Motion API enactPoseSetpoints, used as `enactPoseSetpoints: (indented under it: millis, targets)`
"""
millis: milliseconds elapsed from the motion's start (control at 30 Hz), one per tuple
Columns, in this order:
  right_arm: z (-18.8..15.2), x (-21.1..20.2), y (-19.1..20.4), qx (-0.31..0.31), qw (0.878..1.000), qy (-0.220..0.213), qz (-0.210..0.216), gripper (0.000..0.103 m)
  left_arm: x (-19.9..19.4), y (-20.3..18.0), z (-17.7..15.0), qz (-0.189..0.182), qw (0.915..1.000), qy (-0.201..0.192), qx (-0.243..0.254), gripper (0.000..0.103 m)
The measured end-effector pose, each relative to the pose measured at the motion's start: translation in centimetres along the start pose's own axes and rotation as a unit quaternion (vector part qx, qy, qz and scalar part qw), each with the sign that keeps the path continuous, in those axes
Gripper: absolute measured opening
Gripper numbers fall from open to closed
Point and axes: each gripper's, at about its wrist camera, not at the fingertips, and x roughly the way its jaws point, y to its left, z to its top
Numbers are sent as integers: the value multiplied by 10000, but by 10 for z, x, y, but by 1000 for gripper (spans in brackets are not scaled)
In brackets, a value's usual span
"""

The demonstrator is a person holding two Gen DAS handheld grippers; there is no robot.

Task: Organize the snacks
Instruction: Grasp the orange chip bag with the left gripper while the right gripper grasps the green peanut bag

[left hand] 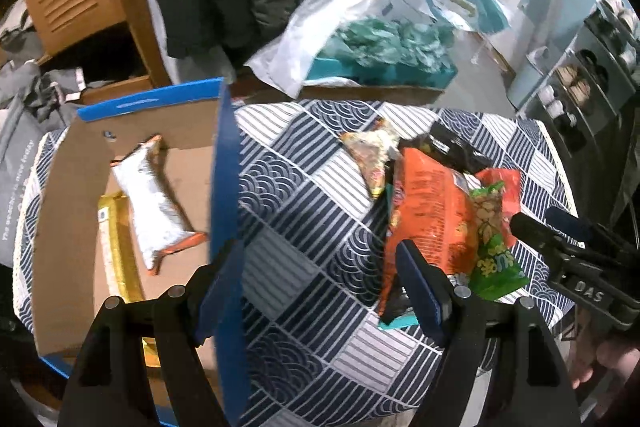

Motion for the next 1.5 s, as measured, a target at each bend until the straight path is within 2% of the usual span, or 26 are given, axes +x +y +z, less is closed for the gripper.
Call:
enactPoseSetpoints:
  millis: [300,933,967,1033,1067,1133,1500]
  targets:
    - [-13,31,-29,216,9990,385,-64,76,25,-24,1,-139,9995,251,109,79]
    - [-27,85,-33,152,9954,949,21,75,50,-44,0,-233,9981,536,192,79]
    - [-27,86,-32,109,9957,920,4,73,51,-44,0,-262,9980,555,179,79]
    - [-28,87,-30,65,9958,913,4,52,51,-45,0,-329,9976,586,139,79]
    - [-28,87,-30,63,9959,899,5,52,52,-46,0,-360,9975,596,120,79]
    - [-28,85,-31,93,9961,876,0,46,53,-48,1,-399,9972,618,97,79]
    - [-30,44,-50,488,9968,586,240,44,59,-79,2,-503,9964,599,313,83]
